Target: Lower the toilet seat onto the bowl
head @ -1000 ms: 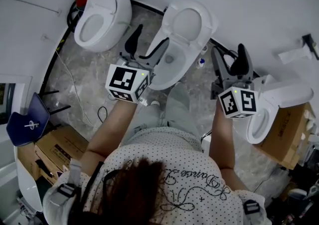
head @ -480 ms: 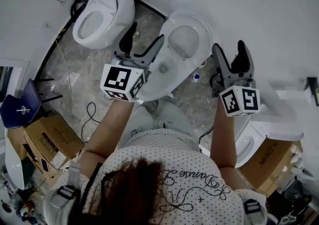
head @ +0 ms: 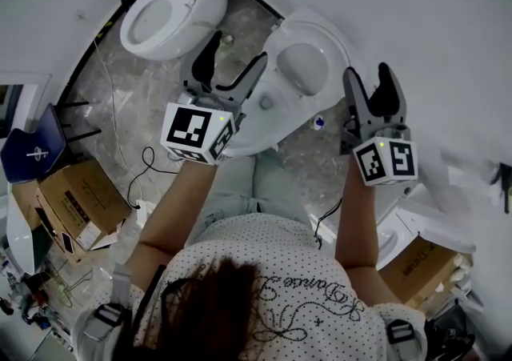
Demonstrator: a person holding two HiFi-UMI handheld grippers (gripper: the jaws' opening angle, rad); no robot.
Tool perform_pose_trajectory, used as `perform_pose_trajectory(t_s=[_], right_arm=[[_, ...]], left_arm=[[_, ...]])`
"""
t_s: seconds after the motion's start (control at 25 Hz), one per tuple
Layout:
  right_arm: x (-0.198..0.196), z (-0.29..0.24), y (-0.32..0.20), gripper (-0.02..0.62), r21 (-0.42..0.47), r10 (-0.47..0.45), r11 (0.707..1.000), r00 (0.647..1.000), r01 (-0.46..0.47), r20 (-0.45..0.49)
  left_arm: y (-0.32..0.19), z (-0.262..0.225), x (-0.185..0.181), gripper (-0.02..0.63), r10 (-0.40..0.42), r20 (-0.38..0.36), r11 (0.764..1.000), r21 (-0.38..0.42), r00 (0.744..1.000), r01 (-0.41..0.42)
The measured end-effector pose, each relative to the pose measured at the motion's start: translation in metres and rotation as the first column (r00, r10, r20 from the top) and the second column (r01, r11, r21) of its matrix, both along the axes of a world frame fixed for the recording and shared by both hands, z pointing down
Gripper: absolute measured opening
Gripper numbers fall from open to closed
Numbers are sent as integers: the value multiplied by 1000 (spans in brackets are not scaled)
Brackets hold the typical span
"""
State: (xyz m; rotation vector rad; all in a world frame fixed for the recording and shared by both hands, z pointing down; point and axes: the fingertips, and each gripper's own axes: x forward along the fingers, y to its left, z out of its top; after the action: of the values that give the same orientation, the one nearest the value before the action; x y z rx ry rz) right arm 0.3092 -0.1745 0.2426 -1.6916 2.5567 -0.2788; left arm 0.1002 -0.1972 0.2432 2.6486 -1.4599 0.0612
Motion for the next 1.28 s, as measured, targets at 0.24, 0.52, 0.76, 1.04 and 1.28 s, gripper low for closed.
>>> perform_pose_trajectory(t_s=[0.24,0.52,0.76,1.04,1.28], right_arm=[[9,29,-29,281,-64,17,998,1000,-18,-5],[11,74,-68,212,-158,5,987,999,-12,-46],[23,119,-95,161,-238,31,970,997,-46,-65],[35,176,-120,145,-343,51,936,995,-76,-82],[41,201,-131,122,-390,58,916,993,-92,-98]], left_arm=[[-27,16,1,333,14,-10,1000,-22,1000,-14],[-53,37,0,333,12,-19,999,-50,1000,-13],[-67,55,2,333,16,-24,996,-84,1000,-18],[-81,68,4,333,24,-21,994,-105,999,-26],[-86,75,0,333,17,-14,993,-117,1000,-19]])
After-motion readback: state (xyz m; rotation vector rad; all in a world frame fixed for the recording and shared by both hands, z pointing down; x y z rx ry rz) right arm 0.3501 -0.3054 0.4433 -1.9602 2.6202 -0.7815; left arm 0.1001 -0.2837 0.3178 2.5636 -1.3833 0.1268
